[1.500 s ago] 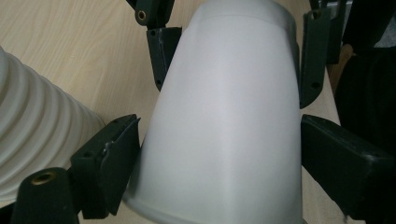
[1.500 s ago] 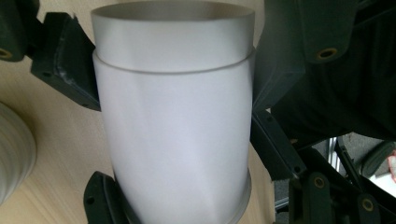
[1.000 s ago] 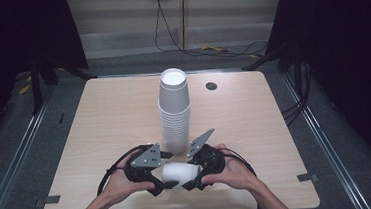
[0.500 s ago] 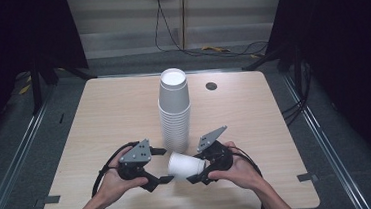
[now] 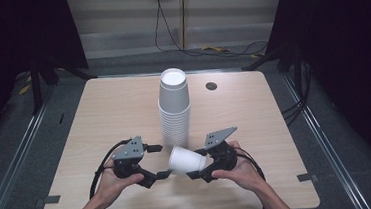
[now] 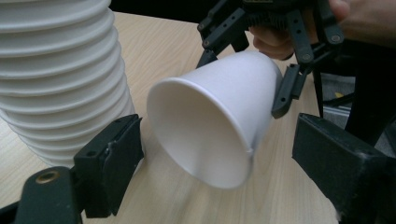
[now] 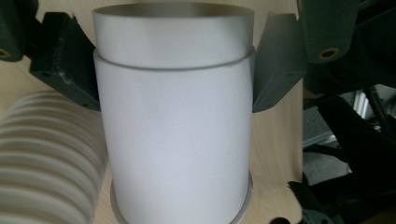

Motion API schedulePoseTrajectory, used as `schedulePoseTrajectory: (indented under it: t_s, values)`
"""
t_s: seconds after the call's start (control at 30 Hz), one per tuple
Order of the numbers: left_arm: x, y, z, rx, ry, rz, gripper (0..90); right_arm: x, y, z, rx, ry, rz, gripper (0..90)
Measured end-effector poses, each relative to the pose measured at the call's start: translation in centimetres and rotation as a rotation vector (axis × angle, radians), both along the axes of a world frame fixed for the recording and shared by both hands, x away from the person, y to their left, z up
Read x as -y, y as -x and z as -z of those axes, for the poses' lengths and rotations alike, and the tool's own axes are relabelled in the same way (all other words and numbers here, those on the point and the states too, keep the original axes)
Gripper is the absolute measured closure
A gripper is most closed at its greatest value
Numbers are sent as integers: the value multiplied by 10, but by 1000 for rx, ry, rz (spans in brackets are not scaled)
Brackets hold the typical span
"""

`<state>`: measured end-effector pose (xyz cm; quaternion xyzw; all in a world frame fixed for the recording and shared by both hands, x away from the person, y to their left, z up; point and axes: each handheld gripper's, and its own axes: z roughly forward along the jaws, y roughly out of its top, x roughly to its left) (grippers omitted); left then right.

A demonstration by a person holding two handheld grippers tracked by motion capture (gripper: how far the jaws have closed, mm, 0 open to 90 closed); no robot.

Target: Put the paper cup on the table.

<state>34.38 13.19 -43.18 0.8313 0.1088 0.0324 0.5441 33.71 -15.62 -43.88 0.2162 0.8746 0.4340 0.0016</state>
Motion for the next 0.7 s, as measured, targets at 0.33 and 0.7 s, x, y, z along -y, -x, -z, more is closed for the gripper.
schedulePoseTrajectory:
  t_s: [0.33, 0.7]
  values:
    - [-6, -2, -3, -26, 65, -23, 157, 1, 0, 0, 19, -118, 2, 226]
    - [-7, -4, -3, -72, 124, -2, 156, 2, 1, 0, 40, -212, 7, 227]
